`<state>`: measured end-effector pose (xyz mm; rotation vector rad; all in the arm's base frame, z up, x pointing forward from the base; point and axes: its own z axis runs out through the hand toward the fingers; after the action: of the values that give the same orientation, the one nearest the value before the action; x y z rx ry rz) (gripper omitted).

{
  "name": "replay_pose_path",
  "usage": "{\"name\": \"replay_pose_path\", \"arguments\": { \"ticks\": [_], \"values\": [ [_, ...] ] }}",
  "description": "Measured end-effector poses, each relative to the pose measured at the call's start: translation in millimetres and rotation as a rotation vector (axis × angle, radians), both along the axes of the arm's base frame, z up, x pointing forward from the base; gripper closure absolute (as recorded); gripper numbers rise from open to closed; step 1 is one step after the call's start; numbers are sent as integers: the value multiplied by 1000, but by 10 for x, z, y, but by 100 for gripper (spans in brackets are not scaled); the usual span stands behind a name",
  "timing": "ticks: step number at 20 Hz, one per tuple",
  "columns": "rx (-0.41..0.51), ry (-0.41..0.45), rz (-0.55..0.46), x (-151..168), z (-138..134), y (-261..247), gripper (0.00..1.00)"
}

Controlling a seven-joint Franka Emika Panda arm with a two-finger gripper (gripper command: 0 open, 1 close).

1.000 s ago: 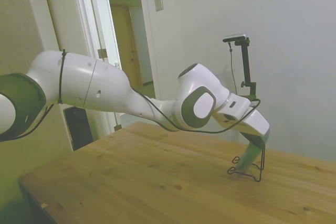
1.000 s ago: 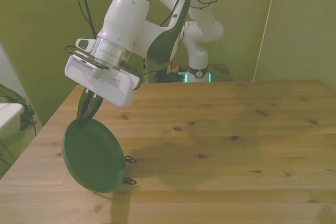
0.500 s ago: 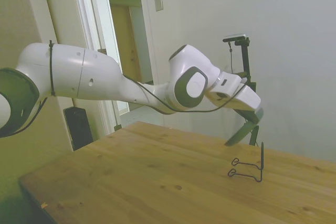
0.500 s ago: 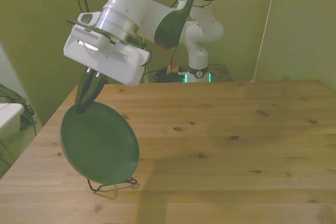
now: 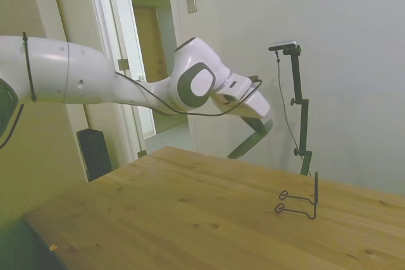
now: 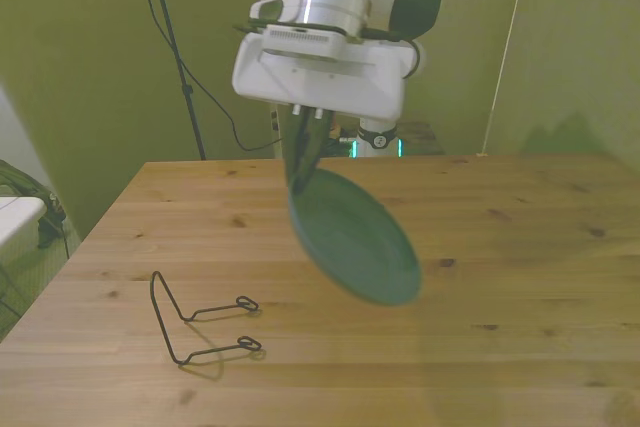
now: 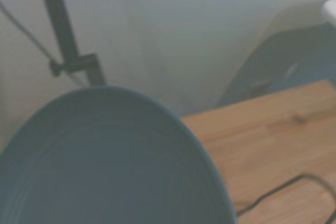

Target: Unload the plate

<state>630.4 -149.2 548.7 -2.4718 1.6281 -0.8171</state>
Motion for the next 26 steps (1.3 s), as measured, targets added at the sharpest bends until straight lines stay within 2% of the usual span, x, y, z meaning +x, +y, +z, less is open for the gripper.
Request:
{"name": "replay_pose_path", "arguments": {
  "ticks": [6,10,13,16,20,26],
  "values": [
    [111,169,90,-374,-362,327,100],
    [127,248,109,-556,-815,284,100],
    [97,198,118,-665,-1100,148,100],
    [88,201,131,-815,-1328,82,100],
    [87,209,119,-949,-1486,-1,100],
    [84,230,88,-934,-1635,-199,100]
  ]
}}
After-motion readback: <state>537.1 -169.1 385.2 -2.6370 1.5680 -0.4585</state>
